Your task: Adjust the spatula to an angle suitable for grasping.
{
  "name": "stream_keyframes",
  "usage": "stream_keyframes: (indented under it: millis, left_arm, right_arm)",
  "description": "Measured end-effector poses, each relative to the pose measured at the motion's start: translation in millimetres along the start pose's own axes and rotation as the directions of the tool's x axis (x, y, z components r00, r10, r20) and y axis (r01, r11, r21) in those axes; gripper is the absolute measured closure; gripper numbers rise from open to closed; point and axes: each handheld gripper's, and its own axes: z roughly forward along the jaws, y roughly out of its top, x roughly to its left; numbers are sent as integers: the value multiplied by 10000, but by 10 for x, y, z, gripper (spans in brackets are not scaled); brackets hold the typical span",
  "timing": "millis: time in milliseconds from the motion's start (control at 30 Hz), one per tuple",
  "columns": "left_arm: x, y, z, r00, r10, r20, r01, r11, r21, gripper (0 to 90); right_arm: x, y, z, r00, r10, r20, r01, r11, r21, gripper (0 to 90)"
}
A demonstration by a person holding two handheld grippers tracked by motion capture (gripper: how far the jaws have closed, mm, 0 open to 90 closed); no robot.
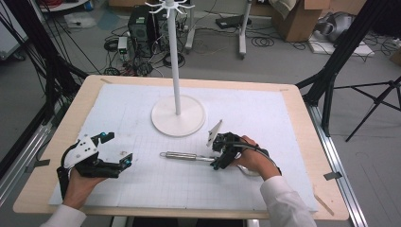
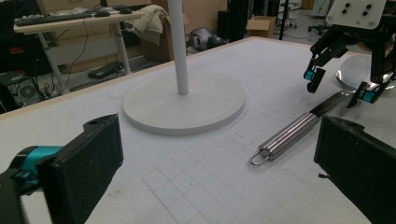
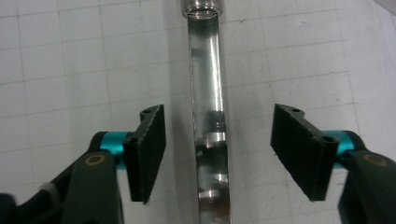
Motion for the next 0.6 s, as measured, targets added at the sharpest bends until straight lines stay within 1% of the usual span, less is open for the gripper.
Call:
stream_keyframes:
  millis: [33, 67, 133, 300, 367, 433, 567, 600]
  left_arm:
    - [0, 0, -1, 10000, 0, 3, 0, 10000, 7, 18]
    - [1, 1, 1, 10000, 8, 10, -8, 10000, -5, 18]
    - [2, 1, 0, 10000, -1, 9, 1, 10000, 0, 18]
    - [4, 1, -4, 10000, -6, 0, 6, 10000, -1, 18]
    - [4, 1, -4, 10000, -13, 1, 13, 10000, 2, 18]
    - [5, 1, -3, 10000, -10, 22, 10, 10000, 4, 17]
    - [6, -1, 1, 10000, -34, 42, 35, 10000, -25, 18]
    - [6, -2, 2, 10000, -30, 23, 30, 10000, -24, 18]
  right_arm:
    - [1, 7, 5, 10000, 52, -34, -53, 10000, -14, 408]
    - [-7, 24, 5, 10000, 14, -81, -15, 10000, -62, 451]
    - [-7, 45, 9, 9999, -46, -143, 44, 9999, -116, 488]
    - [-3, 84, 37, 9998, -94, -201, 93, 10000, -13, 531]
    - [-6, 98, 51, 9996, -8, -268, 12, 9999, 126, 554]
    - [-6, 102, 57, 9994, -112, -313, 118, 9998, 186, 589]
    - [4, 98, 64, 9994, -89, -345, 102, 9993, 373, 612]
    - [2, 93, 68, 9993, -172, -335, 186, 9989, 432, 616]
